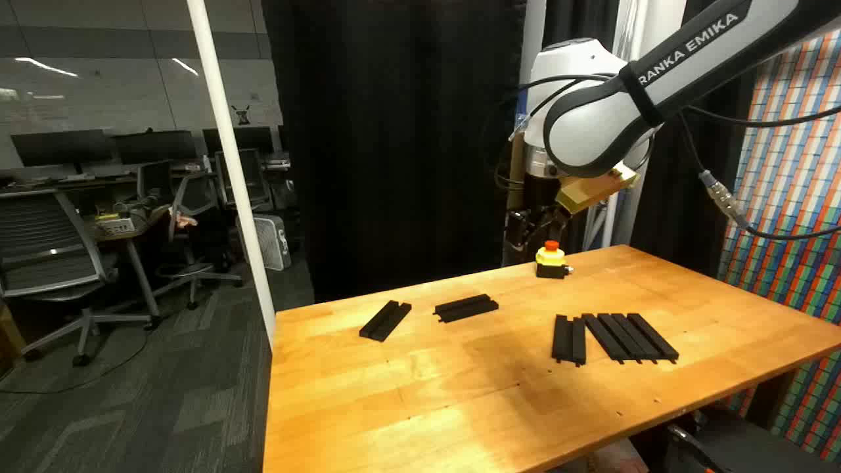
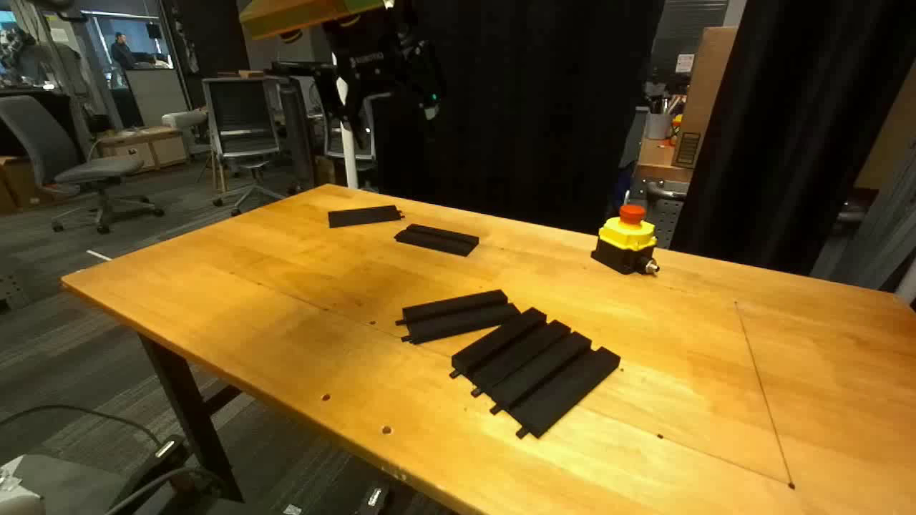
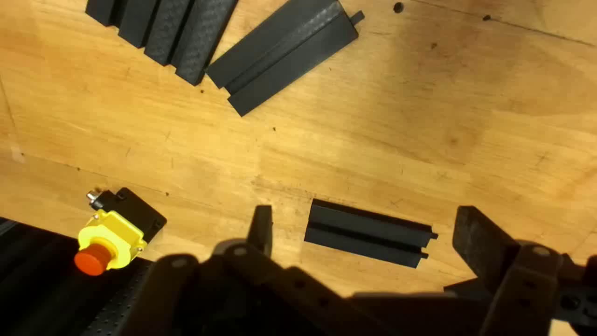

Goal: Stack up the black objects on the table.

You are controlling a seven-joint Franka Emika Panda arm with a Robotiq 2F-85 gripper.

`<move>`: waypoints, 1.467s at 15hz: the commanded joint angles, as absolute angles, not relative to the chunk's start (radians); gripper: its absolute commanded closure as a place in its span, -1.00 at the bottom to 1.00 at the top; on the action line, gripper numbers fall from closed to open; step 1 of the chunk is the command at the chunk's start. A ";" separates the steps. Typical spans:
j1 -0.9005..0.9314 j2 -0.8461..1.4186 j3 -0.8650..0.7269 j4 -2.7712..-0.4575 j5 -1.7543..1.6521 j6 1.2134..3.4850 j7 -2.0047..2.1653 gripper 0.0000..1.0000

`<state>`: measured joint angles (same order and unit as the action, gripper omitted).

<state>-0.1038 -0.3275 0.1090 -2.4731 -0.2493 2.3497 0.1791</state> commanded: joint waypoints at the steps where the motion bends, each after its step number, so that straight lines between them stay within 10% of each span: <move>1: -0.086 -0.329 0.092 -2.464 -0.256 2.347 0.184 -1.00; 22: -0.077 -0.328 0.044 -2.569 0.006 2.343 0.322 -1.00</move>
<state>-0.0737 -0.3311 0.0563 -2.5630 -0.0211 2.3254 0.2713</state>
